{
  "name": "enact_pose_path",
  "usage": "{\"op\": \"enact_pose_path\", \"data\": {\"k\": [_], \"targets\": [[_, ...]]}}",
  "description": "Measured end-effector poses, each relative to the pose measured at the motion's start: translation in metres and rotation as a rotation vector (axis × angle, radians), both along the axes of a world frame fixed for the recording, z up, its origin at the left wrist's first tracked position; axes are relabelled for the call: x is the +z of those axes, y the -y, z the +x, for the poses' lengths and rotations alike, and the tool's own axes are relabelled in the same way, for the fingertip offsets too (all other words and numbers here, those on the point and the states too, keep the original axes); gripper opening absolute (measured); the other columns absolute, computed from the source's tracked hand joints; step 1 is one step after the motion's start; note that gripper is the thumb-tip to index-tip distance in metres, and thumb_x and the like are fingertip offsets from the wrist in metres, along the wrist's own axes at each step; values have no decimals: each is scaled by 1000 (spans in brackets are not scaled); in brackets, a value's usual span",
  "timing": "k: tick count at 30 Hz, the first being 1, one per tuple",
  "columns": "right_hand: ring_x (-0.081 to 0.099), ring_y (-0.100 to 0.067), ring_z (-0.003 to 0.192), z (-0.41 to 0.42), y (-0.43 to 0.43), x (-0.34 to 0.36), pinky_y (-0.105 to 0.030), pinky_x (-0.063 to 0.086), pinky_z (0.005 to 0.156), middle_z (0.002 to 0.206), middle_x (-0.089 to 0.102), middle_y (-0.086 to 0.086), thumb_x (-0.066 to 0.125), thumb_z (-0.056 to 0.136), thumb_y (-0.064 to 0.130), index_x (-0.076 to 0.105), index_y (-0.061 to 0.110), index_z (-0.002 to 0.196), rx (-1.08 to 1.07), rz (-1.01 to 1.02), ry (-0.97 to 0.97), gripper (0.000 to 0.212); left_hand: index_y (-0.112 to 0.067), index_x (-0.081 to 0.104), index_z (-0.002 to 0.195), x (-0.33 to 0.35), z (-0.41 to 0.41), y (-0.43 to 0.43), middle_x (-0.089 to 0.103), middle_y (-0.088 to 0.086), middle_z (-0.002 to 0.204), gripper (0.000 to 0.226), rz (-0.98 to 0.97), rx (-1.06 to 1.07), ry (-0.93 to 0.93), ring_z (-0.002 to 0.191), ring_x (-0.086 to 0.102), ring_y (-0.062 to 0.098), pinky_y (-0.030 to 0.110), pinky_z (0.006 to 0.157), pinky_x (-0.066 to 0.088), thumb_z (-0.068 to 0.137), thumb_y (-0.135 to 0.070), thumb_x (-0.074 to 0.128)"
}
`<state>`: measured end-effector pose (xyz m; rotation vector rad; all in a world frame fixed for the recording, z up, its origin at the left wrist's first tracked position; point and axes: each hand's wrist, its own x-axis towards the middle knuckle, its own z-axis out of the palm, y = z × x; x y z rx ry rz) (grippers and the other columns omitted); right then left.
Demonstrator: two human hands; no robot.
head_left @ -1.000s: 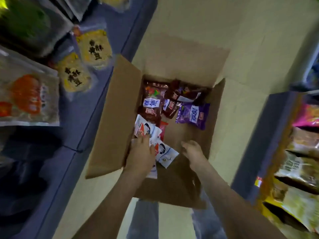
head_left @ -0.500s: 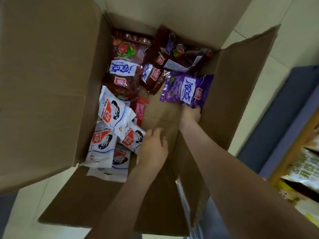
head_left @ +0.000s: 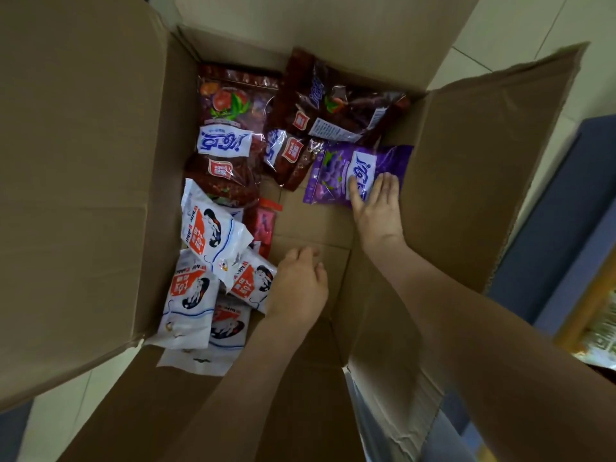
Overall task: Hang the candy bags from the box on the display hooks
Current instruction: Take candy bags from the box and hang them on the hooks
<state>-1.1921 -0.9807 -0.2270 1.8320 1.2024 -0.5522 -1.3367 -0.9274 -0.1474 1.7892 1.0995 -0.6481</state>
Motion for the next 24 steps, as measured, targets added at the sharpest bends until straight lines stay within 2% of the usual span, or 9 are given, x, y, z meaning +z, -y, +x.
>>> {"op": "enact_pose_path", "data": {"k": [2,4,8,11,13,17,21,22,24], "targets": [[19,-54,136,-1,-1,-1,-60,7,112,145,18,-41,32,100,25,-15,5,147,8,-3,-7,69,-15,48,133,-2,1,0,47,6,133,35,0,-15,-8,118,48,20,28,92,40,99,-20,41],[29,-52,133,0,-1,0,-60,12,111,141,30,-38,30,99,15,2,1,145,31,46,-23,56,-14,49,132,-2,0,-1,47,7,132,35,11,-19,-10,118,48,21,30,93,41,99,-20,42],[53,-32,113,8,-7,20,-53,30,107,120,57,-15,39,93,10,37,2,125,108,133,-50,33,-11,50,130,8,-2,-4,48,9,131,34,28,-25,-10,116,49,23,30,91,41,98,-17,42],[58,-25,105,8,-22,53,-47,38,104,113,63,-7,37,89,9,52,10,123,182,261,1,37,-9,51,129,30,-1,-13,49,11,129,33,57,-15,15,116,48,24,34,89,41,98,-16,42],[57,-25,108,-2,-30,80,-45,34,105,114,61,-7,31,90,9,52,10,126,261,315,-64,41,-10,47,132,54,1,-24,47,11,132,35,83,-26,28,119,46,24,33,91,40,98,-17,43],[62,-18,79,-33,-48,178,-37,37,98,79,65,3,45,78,15,70,19,90,395,401,-153,28,-16,39,140,120,-6,-54,40,5,142,53,159,-52,122,129,41,23,35,104,35,90,-18,56],[61,-20,70,-73,-61,296,-38,33,96,72,64,-2,35,83,-1,69,12,80,495,788,-101,37,-18,19,150,205,-31,-85,24,6,155,77,241,-292,104,143,22,26,43,116,20,85,-34,57],[61,-19,71,-86,-65,328,-37,33,96,72,63,-1,29,88,-4,68,12,80,506,869,-98,43,-18,24,148,228,-41,-90,33,6,150,73,247,-294,123,139,31,27,43,113,27,84,-36,52],[60,-16,71,-111,-74,389,-35,34,95,67,62,2,15,95,-4,68,14,72,468,1038,-67,60,-17,42,137,282,-64,-98,56,6,127,56,290,-234,224,116,55,29,38,93,45,83,-35,44]]}}
